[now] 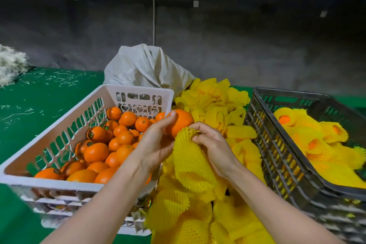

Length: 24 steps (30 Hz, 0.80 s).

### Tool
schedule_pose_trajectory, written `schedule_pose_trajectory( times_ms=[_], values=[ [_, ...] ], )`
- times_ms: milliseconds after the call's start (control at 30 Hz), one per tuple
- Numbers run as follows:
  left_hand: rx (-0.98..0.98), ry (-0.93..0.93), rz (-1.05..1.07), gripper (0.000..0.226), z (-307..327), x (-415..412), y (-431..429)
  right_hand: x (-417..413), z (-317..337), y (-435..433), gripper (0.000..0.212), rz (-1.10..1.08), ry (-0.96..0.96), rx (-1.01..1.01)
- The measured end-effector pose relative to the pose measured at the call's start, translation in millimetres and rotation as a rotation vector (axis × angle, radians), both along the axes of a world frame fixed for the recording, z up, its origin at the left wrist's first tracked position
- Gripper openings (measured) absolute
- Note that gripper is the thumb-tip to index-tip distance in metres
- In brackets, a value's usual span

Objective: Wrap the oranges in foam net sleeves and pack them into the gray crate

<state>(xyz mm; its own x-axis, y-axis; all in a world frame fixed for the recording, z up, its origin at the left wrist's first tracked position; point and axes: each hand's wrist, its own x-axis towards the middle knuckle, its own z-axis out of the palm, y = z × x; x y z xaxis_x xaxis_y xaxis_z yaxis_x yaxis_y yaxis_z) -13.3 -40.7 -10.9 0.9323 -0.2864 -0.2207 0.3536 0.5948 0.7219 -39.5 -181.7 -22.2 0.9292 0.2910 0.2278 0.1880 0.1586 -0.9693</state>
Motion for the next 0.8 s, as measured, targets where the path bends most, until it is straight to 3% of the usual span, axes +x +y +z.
schedule_pose_trajectory(
  times_ms=[133, 233, 333, 500, 600, 667, 800],
  values=[
    [0.037, 0.012, 0.05, 0.049, -4.3, -13.2, -26.0, -7.4, -1.9, -8.5, 0.029, -0.047, -0.054, -0.13],
    [0.003, -0.035, 0.109, 0.036, -13.7, -16.0, -38.9, -9.4, -2.7, -19.7, 0.037, -0.2, -0.147, -0.24],
    [0.037, -0.014, 0.108, 0.026, -21.8, -19.5, -50.1, -7.2, -2.3, -35.7, 0.025, -0.345, -0.217, -0.301],
    [0.038, -0.078, -0.111, 0.064, -27.5, -33.3, -57.9, -4.6, -9.2, -53.0, 0.024, -0.52, -0.088, -0.335],
    [0.139, -0.18, -0.023, 0.074, -31.6, -37.3, -63.0, -13.2, -13.2, -53.1, 0.017, -0.592, -0.116, -0.32],
    [0.083, -0.167, 0.037, 0.072, -32.4, -40.2, -69.4, -20.7, -14.6, -47.2, 0.007, -0.666, -0.174, -0.265],
    [-0.068, -0.11, 0.085, 0.074, -29.1, -46.6, -87.6, -29.5, -23.3, -31.8, 0.037, -0.785, -0.301, -0.288]
  ],
)
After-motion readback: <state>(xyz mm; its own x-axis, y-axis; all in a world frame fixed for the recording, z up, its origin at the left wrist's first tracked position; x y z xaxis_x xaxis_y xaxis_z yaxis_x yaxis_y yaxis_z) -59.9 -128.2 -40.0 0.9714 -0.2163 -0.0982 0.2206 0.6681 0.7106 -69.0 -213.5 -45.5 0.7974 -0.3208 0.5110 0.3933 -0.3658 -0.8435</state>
